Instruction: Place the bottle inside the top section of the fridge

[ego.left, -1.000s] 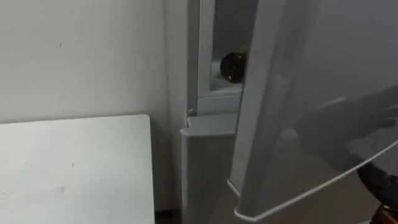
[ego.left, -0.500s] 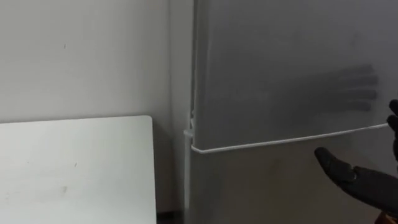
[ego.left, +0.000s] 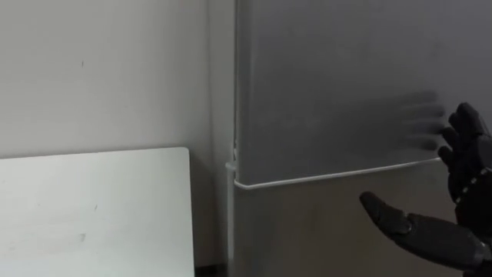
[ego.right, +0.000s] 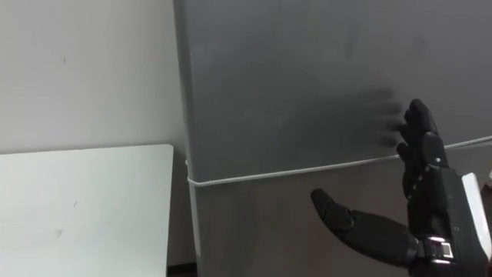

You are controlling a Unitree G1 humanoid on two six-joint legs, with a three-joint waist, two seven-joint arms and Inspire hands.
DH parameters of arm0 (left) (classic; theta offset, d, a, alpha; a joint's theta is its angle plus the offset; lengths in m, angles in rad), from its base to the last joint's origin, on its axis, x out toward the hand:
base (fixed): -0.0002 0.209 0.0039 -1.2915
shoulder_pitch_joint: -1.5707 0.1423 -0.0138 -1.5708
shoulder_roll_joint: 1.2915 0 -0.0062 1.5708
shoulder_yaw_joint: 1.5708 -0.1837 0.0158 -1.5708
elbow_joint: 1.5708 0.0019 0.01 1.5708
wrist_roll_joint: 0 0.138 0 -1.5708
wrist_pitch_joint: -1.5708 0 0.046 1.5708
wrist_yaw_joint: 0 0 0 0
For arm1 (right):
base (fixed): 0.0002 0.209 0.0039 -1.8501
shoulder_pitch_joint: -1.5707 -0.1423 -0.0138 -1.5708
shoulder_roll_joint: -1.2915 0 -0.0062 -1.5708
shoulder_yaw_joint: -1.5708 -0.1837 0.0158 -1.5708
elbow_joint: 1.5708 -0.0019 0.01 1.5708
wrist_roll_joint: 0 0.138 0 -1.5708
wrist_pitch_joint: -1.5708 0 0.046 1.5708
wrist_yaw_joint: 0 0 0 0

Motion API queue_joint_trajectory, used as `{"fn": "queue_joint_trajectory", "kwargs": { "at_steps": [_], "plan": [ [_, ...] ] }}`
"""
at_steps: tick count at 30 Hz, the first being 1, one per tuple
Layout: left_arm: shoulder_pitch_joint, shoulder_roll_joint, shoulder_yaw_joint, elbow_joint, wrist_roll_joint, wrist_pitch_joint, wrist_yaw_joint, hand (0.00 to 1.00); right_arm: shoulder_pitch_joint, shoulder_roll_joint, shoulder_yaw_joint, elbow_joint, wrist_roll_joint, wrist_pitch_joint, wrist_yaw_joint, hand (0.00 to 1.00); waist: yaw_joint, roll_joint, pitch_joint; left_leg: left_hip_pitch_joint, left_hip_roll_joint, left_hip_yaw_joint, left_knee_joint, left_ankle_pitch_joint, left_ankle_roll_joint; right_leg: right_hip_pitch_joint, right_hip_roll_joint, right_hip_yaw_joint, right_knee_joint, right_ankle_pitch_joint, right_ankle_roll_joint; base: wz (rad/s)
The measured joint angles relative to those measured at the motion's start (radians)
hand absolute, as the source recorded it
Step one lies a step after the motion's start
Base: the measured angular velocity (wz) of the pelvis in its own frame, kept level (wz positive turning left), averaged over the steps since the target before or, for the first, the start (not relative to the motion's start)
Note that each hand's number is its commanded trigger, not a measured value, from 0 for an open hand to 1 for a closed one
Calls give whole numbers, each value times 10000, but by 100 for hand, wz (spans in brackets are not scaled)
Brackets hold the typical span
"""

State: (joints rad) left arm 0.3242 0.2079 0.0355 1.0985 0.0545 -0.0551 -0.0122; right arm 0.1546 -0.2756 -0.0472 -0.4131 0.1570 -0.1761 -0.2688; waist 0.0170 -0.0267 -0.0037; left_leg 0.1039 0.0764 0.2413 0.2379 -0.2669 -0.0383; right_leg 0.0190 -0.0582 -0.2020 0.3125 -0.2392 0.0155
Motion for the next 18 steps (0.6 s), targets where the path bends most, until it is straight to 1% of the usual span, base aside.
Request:
{"fn": "queue_joint_trajectory", "kwargs": {
  "at_steps": [6,8,12,16,17,18],
  "plan": [
    [3,-16,-18,-8,39,26,13,0,0,0,54,3,8,0,-19,0,122,-6,18,6,19,-4,36,3,-5,13,12,8,-19,12,-21,0],
    [-30,-15,-17,-21,54,29,12,0,-2,0,57,3,12,0,-15,0,151,-5,33,-7,16,1,41,3,-5,-9,6,12,-46,11,-20,0],
    [-53,-13,-16,-36,55,27,12,0,-9,0,58,4,23,-9,-3,0,162,-86,85,-46,16,-1,48,3,-5,-47,2,-3,-48,10,-19,0],
    [-76,-13,-1,-52,79,18,-3,0,-167,1,74,41,158,-68,-4,0,213,-112,81,-66,18,1,39,3,-5,-174,15,25,-47,18,-31,-2],
    [-84,-11,1,-53,92,15,-4,0,-195,0,89,58,158,-68,-5,0,222,-139,101,-68,19,-1,36,4,-5,-175,19,26,-50,21,-33,-4],
    [-87,-4,-1,-53,176,0,-5,0,-249,0,193,86,156,-68,-28,0,261,-129,91,-73,20,-26,34,4,-6,-156,22,25,-51,23,-36,-4]
  ]
}}
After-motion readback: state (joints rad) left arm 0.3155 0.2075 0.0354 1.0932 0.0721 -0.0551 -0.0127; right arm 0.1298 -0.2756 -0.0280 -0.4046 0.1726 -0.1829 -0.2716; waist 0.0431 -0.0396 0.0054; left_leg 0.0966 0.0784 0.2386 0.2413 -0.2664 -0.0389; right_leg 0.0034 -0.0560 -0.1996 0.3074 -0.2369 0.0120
